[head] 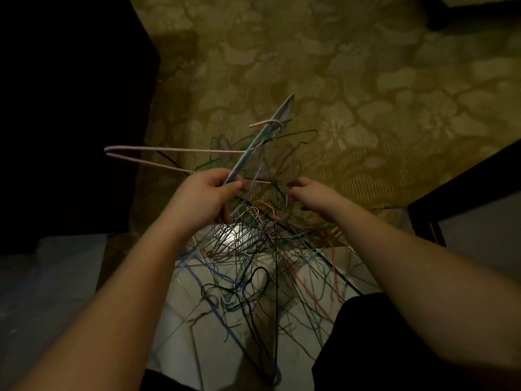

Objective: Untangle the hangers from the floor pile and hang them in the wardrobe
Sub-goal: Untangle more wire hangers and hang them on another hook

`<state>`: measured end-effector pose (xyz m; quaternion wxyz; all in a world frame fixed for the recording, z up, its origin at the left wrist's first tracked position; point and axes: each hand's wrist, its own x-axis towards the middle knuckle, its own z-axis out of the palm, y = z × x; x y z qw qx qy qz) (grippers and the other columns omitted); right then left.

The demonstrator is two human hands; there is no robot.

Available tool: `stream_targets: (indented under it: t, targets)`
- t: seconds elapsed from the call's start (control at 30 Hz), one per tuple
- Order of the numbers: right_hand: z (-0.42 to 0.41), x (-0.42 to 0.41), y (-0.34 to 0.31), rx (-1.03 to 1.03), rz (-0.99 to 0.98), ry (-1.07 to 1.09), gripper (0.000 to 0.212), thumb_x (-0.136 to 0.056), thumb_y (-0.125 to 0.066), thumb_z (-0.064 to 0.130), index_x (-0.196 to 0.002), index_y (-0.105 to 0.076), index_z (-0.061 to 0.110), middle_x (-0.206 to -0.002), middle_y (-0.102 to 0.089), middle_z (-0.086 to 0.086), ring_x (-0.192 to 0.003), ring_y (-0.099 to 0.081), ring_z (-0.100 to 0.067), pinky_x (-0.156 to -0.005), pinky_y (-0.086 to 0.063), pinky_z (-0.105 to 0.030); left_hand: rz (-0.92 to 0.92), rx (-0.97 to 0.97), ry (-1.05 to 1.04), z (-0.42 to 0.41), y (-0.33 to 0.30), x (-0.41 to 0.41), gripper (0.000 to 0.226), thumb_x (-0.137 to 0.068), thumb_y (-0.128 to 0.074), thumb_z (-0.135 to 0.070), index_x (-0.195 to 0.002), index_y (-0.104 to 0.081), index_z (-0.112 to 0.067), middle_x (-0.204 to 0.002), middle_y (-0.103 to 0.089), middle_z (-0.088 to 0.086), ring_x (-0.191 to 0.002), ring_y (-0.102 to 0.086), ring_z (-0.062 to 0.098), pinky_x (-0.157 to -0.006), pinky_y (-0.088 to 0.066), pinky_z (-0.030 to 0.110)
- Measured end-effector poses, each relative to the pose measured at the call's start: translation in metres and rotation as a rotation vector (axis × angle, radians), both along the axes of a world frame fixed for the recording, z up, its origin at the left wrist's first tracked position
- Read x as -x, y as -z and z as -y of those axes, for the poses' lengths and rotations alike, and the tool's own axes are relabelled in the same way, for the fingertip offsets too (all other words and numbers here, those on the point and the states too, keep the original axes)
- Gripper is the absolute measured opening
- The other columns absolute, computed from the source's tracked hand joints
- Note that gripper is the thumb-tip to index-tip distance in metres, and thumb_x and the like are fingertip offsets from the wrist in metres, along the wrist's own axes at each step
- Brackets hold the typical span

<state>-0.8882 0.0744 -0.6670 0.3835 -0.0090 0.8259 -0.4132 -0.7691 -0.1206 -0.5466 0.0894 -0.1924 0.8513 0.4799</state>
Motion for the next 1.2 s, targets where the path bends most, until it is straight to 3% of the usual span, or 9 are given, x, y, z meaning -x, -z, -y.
stream_targets:
  t: [0.23,0.37,0.47,0.53,0.67,0.93,1.03,1.1,1.2]
  targets:
    - [0.017,0.017,0.004,0.041,-0.182,0.057,0.072,-0.087,-0.071,0.026,-0.149,-0.033,0.023,-0.154,-0.033,-0.007,-0.136,-0.039,-0.028,-0.112,-0.036,-0.037,-0.057,-0.054,0.029,0.017,-0.014,-0.015,0.019,-0.096,-0.058,-0.019,-0.090,-0.075,-0.024,-0.052,-0.050,0.003,-0.048,-0.050,0.014,-0.049,-0.040,0.022]
    - [0.037,0.012,0.022,-0.142,-0.228,-0.200,0.028,-0.097,-0.054,0.040,-0.124,-0.059,0.035,-0.134,-0.059,0.002,-0.127,-0.047,-0.024,-0.116,-0.017,-0.047,-0.046,-0.015,0.031,0.025,-0.007,-0.024,0.018,-0.095,-0.059,-0.018,-0.089,-0.075,-0.023,-0.056,-0.050,-0.001,-0.050,-0.047,0.010,-0.052,-0.040,0.027]
    - [0.039,0.012,0.013,-0.086,-0.230,-0.207,0.025,-0.102,-0.044,0.031,-0.112,-0.066,0.031,-0.110,-0.068,0.000,-0.098,-0.058,-0.021,-0.091,-0.037,-0.037,-0.095,0.117,-0.035,0.033,0.000,-0.026,0.015,-0.094,-0.060,-0.017,-0.093,-0.074,-0.021,-0.067,-0.060,-0.013,-0.063,-0.054,0.001,-0.065,-0.044,0.027]
    - [0.039,0.008,-0.001,0.006,-0.273,-0.244,0.024,-0.102,-0.045,0.032,-0.115,-0.066,0.027,-0.095,-0.066,0.002,-0.084,-0.059,-0.020,-0.070,-0.044,-0.031,-0.171,0.339,-0.058,0.044,0.003,-0.025,0.015,-0.094,-0.060,-0.019,-0.103,-0.073,-0.020,-0.095,-0.060,-0.017,-0.095,-0.050,0.005,-0.084,-0.037,0.028]
    - [0.044,0.003,-0.027,0.107,-0.376,-0.314,0.030,-0.101,-0.048,0.037,-0.125,-0.061,0.027,-0.103,-0.063,0.006,-0.094,-0.058,-0.016,-0.080,-0.047,-0.032,-0.122,0.606,-0.051,0.063,0.010,-0.022,0.019,-0.097,-0.057,-0.027,-0.106,-0.072,-0.020,-0.142,-0.043,-0.007,-0.131,-0.026,0.017,-0.103,-0.020,0.032]
    - [0.041,-0.006,-0.056,0.081,-0.403,-0.452,0.023,-0.096,-0.055,0.040,-0.111,-0.070,0.030,-0.090,-0.069,0.006,-0.085,-0.064,-0.017,-0.080,-0.052,-0.037,-0.070,0.636,0.003,0.072,0.027,-0.015,0.023,-0.099,-0.053,-0.025,-0.112,-0.068,-0.014,-0.148,-0.045,0.002,-0.143,-0.028,0.023,-0.115,-0.016,0.037]
    - [0.036,-0.007,-0.061,0.089,-0.411,-0.458,0.021,-0.096,-0.057,0.038,-0.107,-0.071,0.028,-0.086,-0.068,0.007,-0.081,-0.063,-0.014,-0.076,-0.050,-0.033,0.022,0.433,-0.068,0.060,0.022,-0.017,0.019,-0.102,-0.047,-0.027,-0.112,-0.062,-0.021,-0.112,-0.066,0.002,-0.107,-0.059,0.027,-0.083,-0.046,0.037]
    - [0.034,-0.007,-0.060,0.099,-0.423,-0.436,0.014,-0.095,-0.059,0.035,-0.098,-0.071,0.027,-0.080,-0.065,0.008,-0.076,-0.060,-0.013,-0.072,-0.047,-0.032,0.012,0.326,-0.079,0.055,0.019,-0.015,0.014,-0.101,-0.047,-0.031,-0.101,-0.059,-0.022,-0.089,-0.067,-0.004,-0.080,-0.062,0.021,-0.064,-0.045,0.034]
    - [0.034,-0.009,-0.056,0.119,-0.415,-0.371,0.008,-0.092,-0.064,0.030,-0.091,-0.067,0.022,-0.078,-0.063,0.006,-0.072,-0.058,-0.011,-0.069,-0.048,-0.031,0.016,0.219,-0.041,0.053,0.015,-0.015,0.013,-0.095,-0.058,-0.039,-0.104,-0.055,-0.030,-0.085,-0.063,-0.015,-0.078,-0.059,0.003,-0.060,-0.041,0.025]
